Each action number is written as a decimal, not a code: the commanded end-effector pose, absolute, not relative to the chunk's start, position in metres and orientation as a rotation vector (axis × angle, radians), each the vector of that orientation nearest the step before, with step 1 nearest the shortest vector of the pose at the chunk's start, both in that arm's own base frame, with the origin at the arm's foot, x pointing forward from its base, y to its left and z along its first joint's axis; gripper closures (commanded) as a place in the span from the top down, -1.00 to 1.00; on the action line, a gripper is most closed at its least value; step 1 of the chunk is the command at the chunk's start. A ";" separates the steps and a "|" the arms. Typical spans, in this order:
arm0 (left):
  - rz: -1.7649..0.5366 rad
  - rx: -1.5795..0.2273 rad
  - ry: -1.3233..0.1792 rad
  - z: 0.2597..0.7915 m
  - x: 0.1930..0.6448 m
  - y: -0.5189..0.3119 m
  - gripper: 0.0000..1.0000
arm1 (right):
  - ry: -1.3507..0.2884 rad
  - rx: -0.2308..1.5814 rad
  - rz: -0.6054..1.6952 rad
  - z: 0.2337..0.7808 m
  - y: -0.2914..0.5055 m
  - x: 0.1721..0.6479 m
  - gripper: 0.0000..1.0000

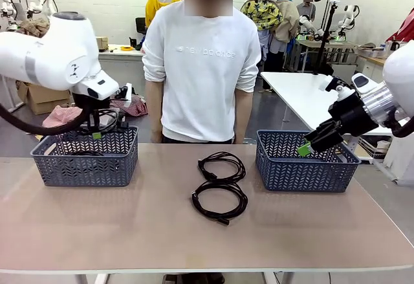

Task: Organize the cables according to human instructions.
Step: Pick up a bundle of cables and place it in the basket indicated by the human.

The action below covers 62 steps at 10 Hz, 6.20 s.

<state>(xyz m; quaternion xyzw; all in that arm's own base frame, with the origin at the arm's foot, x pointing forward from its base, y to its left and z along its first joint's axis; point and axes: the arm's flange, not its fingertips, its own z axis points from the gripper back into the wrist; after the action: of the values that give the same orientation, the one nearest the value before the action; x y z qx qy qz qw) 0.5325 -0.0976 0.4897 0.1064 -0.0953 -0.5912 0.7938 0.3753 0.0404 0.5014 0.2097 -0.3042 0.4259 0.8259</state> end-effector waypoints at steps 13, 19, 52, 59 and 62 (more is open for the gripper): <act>-1.193 0.212 -0.252 0.453 0.571 -0.075 -0.16 | -0.671 0.472 0.922 0.501 0.039 0.379 1.00; -1.151 0.147 -0.221 0.460 0.571 -0.076 1.00 | -0.671 0.472 0.922 0.501 0.039 0.379 1.00; -1.205 -0.171 -0.378 0.448 0.432 -0.187 1.00 | -0.671 0.472 0.922 0.501 0.039 0.379 1.00; -1.205 -0.171 -0.378 0.448 0.432 -0.187 1.00 | -0.671 0.472 0.922 0.501 0.039 0.379 1.00; -1.205 -0.171 -0.378 0.448 0.432 -0.187 1.00 | -0.671 0.472 0.922 0.501 0.039 0.379 1.00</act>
<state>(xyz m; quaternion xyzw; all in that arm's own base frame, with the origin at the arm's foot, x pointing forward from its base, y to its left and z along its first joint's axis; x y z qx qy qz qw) 0.4304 -0.1859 0.4474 -0.0813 -0.1801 -0.5660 0.8004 0.3753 0.0403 0.5013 0.2097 -0.3041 0.4259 0.8259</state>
